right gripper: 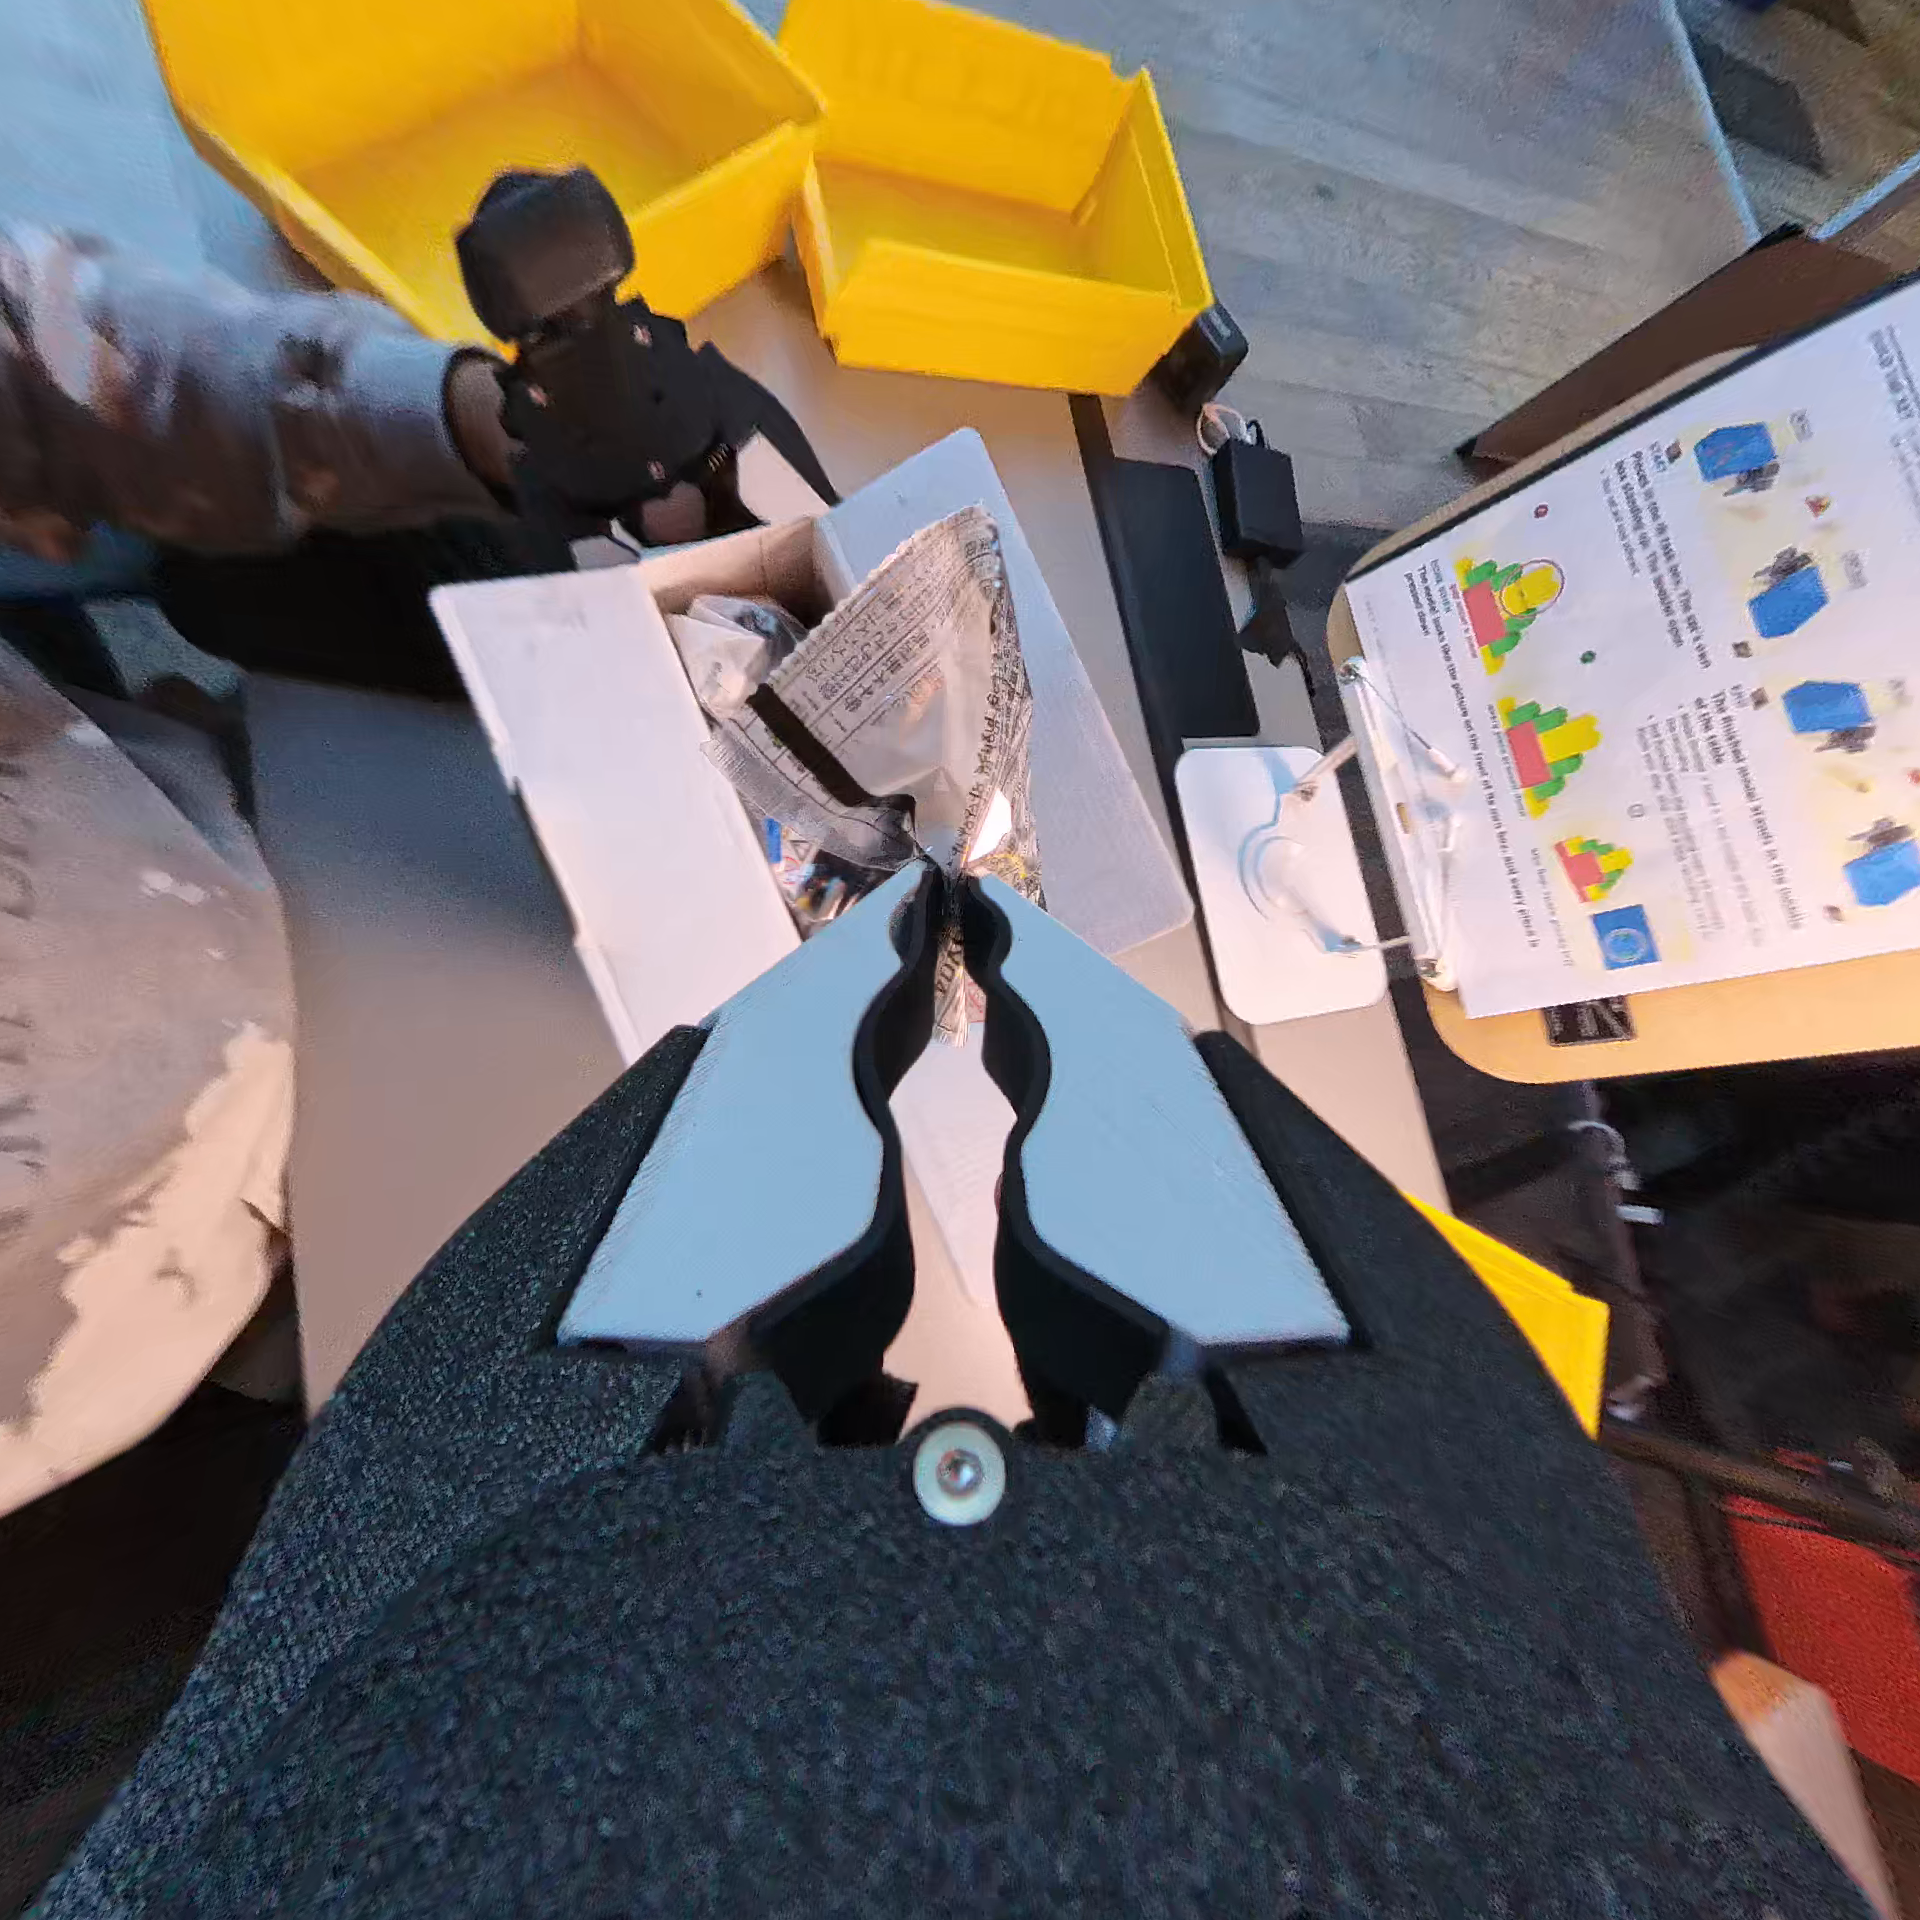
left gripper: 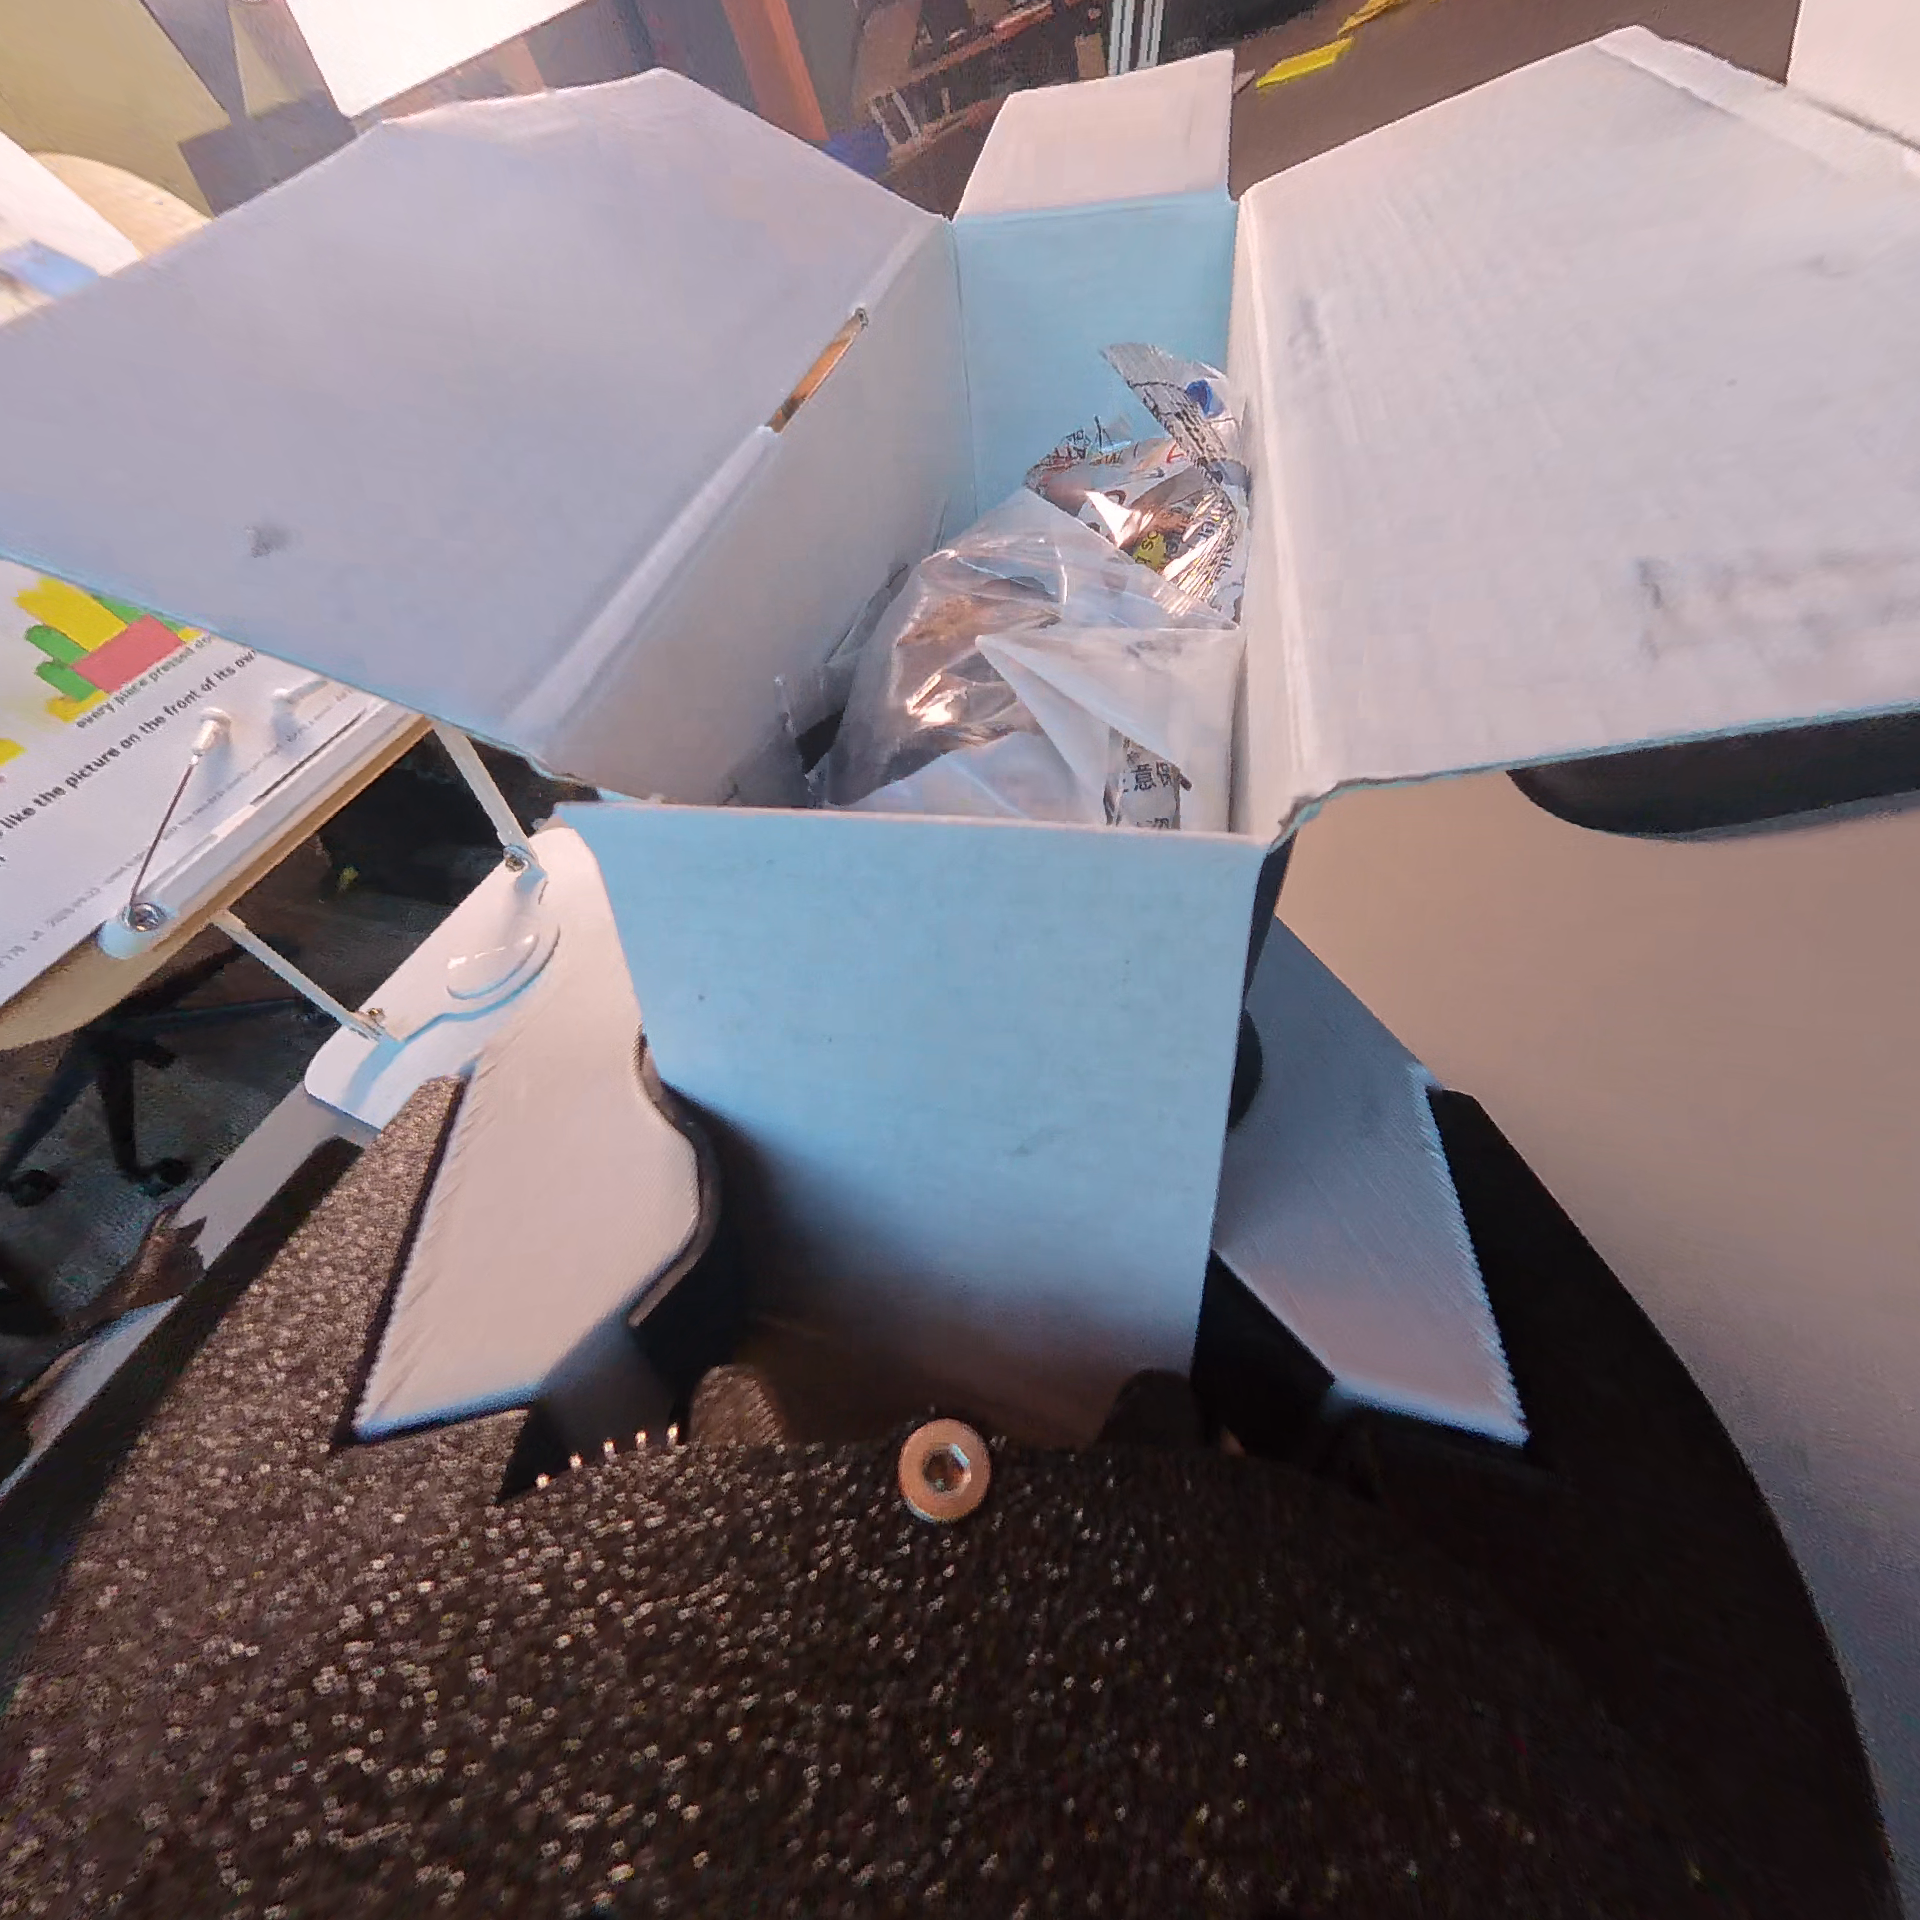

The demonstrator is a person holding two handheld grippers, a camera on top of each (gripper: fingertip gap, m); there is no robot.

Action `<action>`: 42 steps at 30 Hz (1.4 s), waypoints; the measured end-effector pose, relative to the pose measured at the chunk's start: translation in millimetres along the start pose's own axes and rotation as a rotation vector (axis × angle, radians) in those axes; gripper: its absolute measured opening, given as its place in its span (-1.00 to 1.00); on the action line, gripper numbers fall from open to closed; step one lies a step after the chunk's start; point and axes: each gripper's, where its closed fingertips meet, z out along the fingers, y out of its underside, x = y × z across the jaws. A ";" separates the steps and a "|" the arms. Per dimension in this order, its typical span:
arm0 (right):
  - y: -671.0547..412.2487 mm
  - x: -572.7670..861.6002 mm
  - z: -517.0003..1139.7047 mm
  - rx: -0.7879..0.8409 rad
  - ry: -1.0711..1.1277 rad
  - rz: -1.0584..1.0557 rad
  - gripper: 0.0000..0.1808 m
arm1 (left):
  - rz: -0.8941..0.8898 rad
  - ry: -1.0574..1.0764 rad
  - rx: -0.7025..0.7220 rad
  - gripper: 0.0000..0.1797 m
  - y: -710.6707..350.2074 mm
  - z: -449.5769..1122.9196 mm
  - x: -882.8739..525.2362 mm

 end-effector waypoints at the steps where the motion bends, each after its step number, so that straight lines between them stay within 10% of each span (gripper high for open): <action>1: 2.9 1.7 -4.2 0.036 -0.021 0.056 -0.98 | -0.026 0.010 -0.003 0.09 1.6 -2.5 -3.4; 13: 115.0 10.5 3.7 0.327 -0.191 0.529 -0.93 | -0.160 0.059 0.054 0.13 12.4 -24.3 -22.4; 29: 340.9 -0.9 138.9 -0.337 0.176 0.348 -0.64 | -0.241 0.046 0.157 0.14 11.4 -24.4 -23.9; 42: 63.2 8.6 -0.6 0.312 0.169 0.048 -0.52 | -0.241 0.053 0.193 0.12 10.4 -24.4 -21.7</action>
